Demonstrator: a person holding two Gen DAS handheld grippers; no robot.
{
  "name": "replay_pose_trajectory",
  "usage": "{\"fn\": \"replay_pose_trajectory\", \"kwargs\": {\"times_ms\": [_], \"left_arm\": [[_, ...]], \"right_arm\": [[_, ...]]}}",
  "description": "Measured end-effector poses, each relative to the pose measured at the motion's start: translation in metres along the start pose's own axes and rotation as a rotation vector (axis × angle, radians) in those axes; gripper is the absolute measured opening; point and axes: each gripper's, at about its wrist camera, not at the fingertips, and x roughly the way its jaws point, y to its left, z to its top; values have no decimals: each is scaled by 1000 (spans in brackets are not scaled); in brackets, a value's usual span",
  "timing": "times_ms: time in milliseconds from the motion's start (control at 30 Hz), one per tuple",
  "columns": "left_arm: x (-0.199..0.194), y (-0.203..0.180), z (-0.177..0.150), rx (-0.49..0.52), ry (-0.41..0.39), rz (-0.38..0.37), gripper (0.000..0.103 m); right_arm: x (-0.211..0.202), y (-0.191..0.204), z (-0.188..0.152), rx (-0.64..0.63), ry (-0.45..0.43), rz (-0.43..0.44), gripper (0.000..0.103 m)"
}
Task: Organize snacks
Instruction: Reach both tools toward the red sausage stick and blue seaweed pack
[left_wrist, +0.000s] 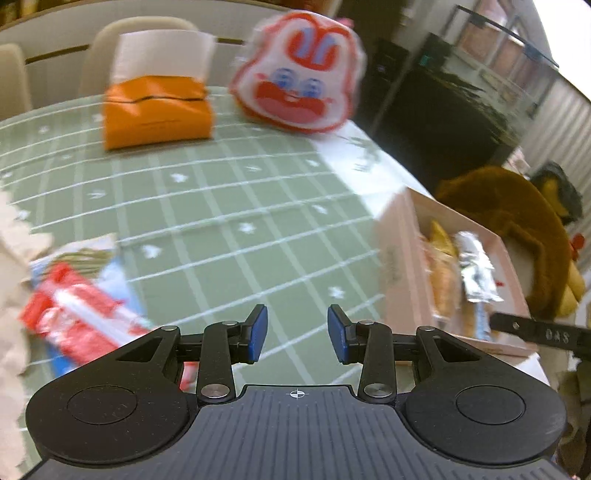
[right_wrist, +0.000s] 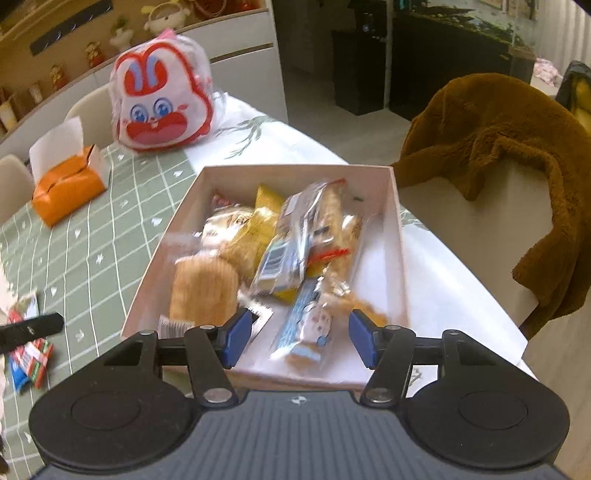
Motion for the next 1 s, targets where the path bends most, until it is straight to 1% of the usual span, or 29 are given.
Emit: {"fn": "replay_pose_trajectory", "kwargs": {"times_ms": [33,100,167,200,300,367,433,533,567,600,733,867,933,1000], "left_arm": [[-4,6,0,-7,-10,21,40],[-10,20,1,-29,-35,89,41],[-18,43,2,-93,-76,195,41],[-21,55,1,-133,-91,224,41],[-27,90,-2,-238,-100,287,41],[-26,106,-5,-247,-85,322,41],[-24,116,-7,-257,-72,336,41],[-19,122,-8,-267,-73,331,42],[-18,120,-7,-254,-76,326,46],[-15,116,-5,-232,-74,309,47],[-1,91,1,-138,-41,225,47],[9,60,-4,-46,3,147,46],[10,47,-10,-29,26,95,46],[10,37,-16,-35,52,31,46]], "right_arm": [[0,3,-1,-9,-3,-2,59],[0,11,-3,-28,-9,-4,59],[1,15,-5,-37,-9,-3,59],[1,16,-7,-38,-8,-7,59],[-4,13,-11,-28,-16,-8,59],[-9,13,-12,-13,-25,8,59],[-15,17,-13,-8,-35,32,59],[-23,32,-17,-44,-54,72,59],[-25,40,-18,-68,-57,87,59],[-26,47,-20,-89,-57,100,60],[-26,73,-27,-129,-52,147,60],[-29,93,-38,-171,-34,217,60],[-27,103,-45,-200,-13,246,63],[-25,112,-52,-224,14,277,65]]}}
